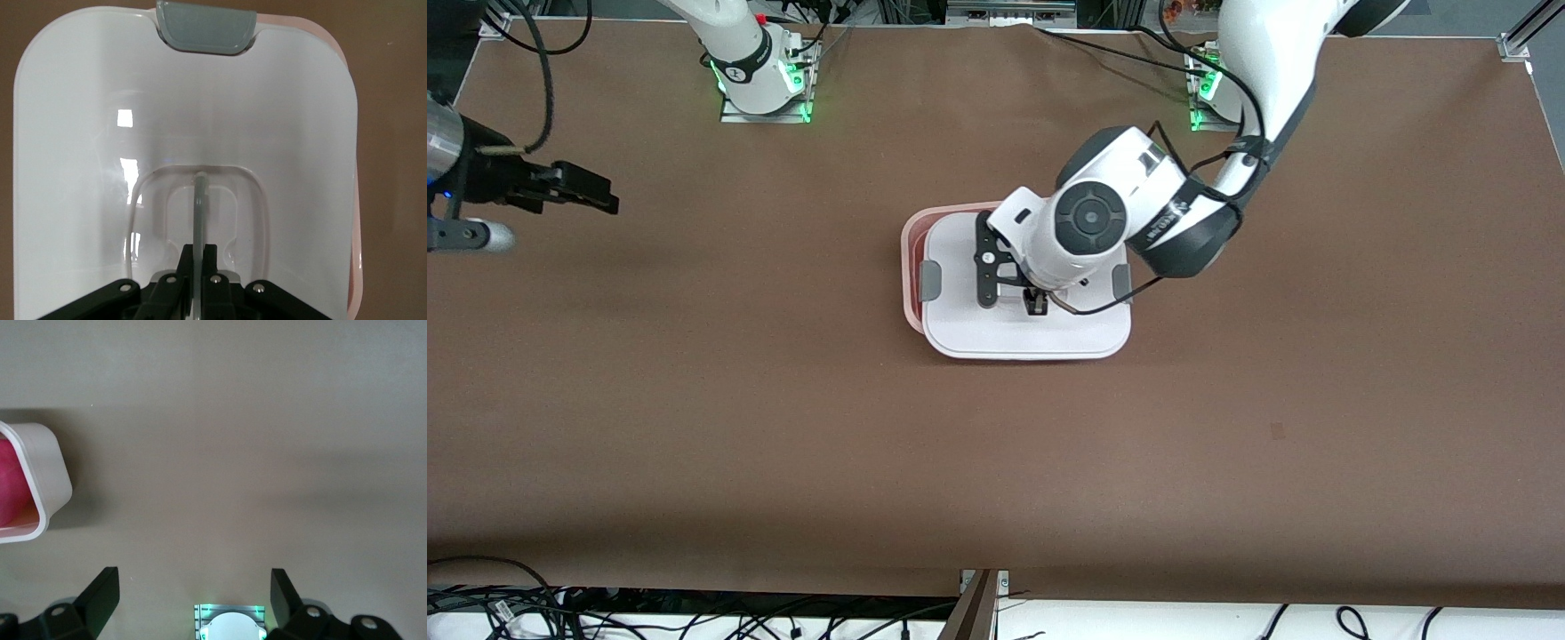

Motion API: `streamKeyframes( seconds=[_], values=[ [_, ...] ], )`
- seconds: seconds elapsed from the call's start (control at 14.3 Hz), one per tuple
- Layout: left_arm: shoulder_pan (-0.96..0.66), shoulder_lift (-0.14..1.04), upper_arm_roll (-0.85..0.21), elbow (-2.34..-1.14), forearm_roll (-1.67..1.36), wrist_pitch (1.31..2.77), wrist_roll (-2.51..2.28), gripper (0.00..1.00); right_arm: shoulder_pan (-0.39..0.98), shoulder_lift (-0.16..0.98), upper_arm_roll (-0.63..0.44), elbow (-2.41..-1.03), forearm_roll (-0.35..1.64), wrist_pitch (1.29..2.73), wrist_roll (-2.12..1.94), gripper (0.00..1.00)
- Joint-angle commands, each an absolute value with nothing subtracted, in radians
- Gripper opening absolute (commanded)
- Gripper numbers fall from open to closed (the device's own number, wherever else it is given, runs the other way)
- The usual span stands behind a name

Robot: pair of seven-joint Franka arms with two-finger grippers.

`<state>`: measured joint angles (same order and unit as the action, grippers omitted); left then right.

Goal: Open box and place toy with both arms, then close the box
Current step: 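Press the lid down onto the box with the left gripper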

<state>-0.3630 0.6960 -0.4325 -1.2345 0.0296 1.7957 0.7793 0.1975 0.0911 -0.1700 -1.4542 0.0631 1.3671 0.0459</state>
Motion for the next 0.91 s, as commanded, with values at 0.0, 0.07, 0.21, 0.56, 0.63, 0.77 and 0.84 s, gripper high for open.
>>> streamKeyframes(
  seconds=[0.0, 0.07, 0.21, 0.56, 0.63, 0.77, 0.84],
  values=[
    [-0.391, 0.690, -0.422, -1.253, 0.084, 1.815, 0.736, 0.00, 0.106, 0.034, -0.042, -1.548, -0.007, 1.407, 0.041, 1.00],
    [-0.396, 0.690, -0.423, -1.261, 0.084, 1.824, 0.730, 0.00, 0.092, 0.028, -0.032, -1.558, -0.008, 1.414, 0.046, 1.00],
    [-0.422, 0.689, -0.422, -1.261, 0.086, 1.832, 0.649, 0.00, 0.092, 0.018, -0.031, -1.560, -0.006, 1.402, 0.052, 1.00],
    [-0.459, 0.693, -0.419, -1.266, 0.110, 1.841, 0.597, 0.00, 0.087, 0.055, -0.057, -1.537, -0.014, 1.413, 0.038, 1.00],
    [-0.469, 0.695, -0.419, -1.276, 0.117, 1.854, 0.597, 0.00, 0.086, 0.055, -0.057, -1.528, -0.015, 1.411, 0.037, 1.00],
    [-0.471, 0.693, -0.420, -1.305, 0.159, 1.893, 0.597, 0.00, 0.092, 0.063, -0.055, -1.523, -0.017, 1.413, 0.040, 1.00],
    [-0.469, 0.698, -0.420, -1.305, 0.160, 1.897, 0.595, 0.00, 0.094, 0.064, -0.057, -1.523, -0.017, 1.413, 0.040, 1.00]
  ],
)
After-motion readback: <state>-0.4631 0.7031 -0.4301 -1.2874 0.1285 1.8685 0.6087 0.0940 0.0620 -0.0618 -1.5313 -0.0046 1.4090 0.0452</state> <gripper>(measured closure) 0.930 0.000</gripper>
